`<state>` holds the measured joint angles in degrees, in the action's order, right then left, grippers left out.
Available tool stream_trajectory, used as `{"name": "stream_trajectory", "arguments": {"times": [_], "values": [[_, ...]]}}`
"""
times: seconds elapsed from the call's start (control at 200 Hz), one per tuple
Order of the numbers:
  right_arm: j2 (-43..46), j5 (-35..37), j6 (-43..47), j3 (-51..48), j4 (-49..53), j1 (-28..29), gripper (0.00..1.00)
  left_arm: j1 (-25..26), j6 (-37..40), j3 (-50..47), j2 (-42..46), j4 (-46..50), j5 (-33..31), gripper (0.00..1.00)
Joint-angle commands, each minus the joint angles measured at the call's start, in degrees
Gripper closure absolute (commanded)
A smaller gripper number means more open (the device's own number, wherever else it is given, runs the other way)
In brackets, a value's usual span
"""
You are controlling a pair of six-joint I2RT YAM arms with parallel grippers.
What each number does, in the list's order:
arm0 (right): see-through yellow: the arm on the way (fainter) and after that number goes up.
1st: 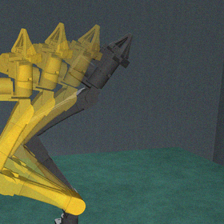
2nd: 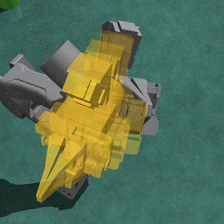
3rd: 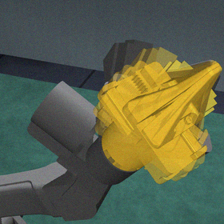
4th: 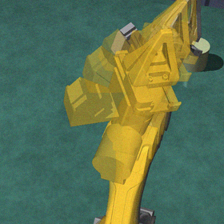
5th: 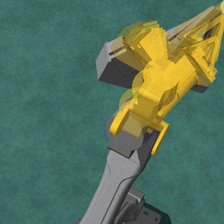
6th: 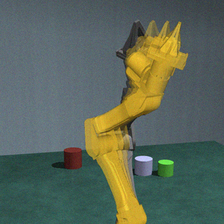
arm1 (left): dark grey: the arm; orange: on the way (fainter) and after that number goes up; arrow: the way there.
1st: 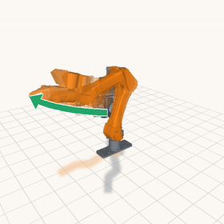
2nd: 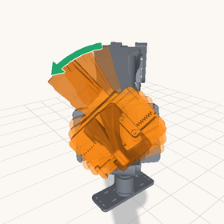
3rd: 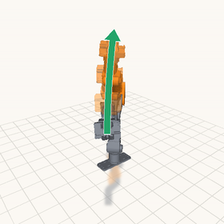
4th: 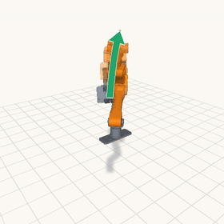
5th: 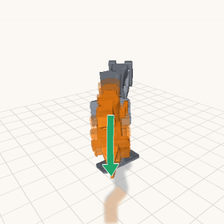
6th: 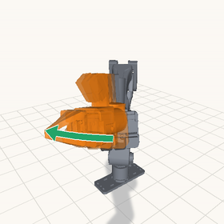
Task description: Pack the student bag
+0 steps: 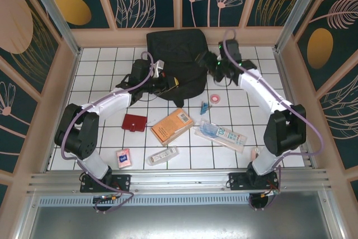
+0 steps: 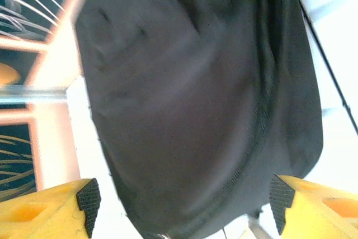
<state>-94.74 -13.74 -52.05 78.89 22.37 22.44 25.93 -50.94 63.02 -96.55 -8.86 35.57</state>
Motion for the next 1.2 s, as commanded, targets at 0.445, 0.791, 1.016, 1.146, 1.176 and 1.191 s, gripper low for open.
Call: {"name": "stream_trajectory", "arguments": {"times": [0.445, 0.791, 1.016, 1.146, 1.176, 1.191], "values": [[-8.1, -0.2, -20.7, -3.8, -12.2, 6.7, 0.46, 0.3, -0.5, -0.4, 1.3, -4.5, 0.9, 1.00], [-8.2, 6.2, -10.7, -2.7, -7.0, 6.2, 1.00, -0.4, 6.0, -0.6, 4.2, 4.9, -5.3, 1.00], [-6.6, 9.3, -4.6, -4.8, -6.2, 4.9, 1.00, -4.6, 6.1, -3.3, 7.5, 6.8, -5.8, 1.00], [-6.3, 8.7, -1.6, -4.5, -6.1, 4.8, 1.00, -6.3, 7.2, -3.1, 8.0, 8.6, -6.9, 1.00], [-6.4, 8.6, -0.9, -4.4, -5.8, 4.9, 1.00, -6.6, 7.4, -3.0, 8.0, 8.8, -7.1, 1.00], [-6.4, 8.6, -0.6, -4.3, -5.7, 4.9, 1.00, -6.9, 7.6, -2.9, 8.0, 8.9, -7.3, 1.00]]}}
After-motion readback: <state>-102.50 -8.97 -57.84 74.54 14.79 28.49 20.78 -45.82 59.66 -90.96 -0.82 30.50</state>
